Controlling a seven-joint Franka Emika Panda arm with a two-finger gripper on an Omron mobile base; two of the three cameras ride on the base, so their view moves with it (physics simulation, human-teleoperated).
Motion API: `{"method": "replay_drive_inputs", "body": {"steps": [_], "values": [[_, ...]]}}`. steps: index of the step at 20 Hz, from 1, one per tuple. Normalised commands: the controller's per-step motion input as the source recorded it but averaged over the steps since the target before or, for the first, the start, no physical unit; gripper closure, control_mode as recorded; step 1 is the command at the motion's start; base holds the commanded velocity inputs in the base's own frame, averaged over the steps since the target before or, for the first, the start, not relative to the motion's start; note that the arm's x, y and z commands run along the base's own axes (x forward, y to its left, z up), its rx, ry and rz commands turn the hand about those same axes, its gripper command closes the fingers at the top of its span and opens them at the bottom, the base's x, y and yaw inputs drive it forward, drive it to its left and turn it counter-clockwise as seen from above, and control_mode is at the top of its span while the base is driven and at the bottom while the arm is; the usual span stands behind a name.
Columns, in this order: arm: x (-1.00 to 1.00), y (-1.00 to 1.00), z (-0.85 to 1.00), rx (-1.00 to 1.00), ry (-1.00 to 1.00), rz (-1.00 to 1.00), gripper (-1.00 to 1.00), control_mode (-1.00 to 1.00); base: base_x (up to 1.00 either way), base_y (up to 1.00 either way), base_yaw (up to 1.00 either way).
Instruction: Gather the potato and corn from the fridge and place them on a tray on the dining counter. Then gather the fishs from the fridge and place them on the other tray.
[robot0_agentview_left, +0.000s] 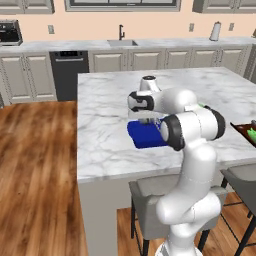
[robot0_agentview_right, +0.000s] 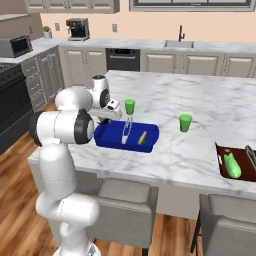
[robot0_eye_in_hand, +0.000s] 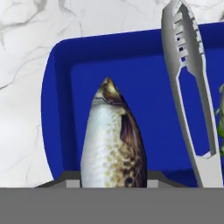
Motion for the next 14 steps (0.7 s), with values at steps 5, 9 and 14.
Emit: {"method": "replay_drive_inputs", "body": {"steps": [5, 9, 14], "values": [[0.04, 0.0, -0.52, -0.01, 0.0, -0.03, 1.0, -1.0, 0.0, 0.0, 0.0], [0.0, 0.0, -0.44, -0.01, 0.0, -0.02, 1.0, -1.0, 0.0, 0.0, 0.0], [0.0, 0.0, -0.21, 0.0, 0.0, 0.0, 1.0, -1.0, 0.0, 0.0, 0.0]]}}
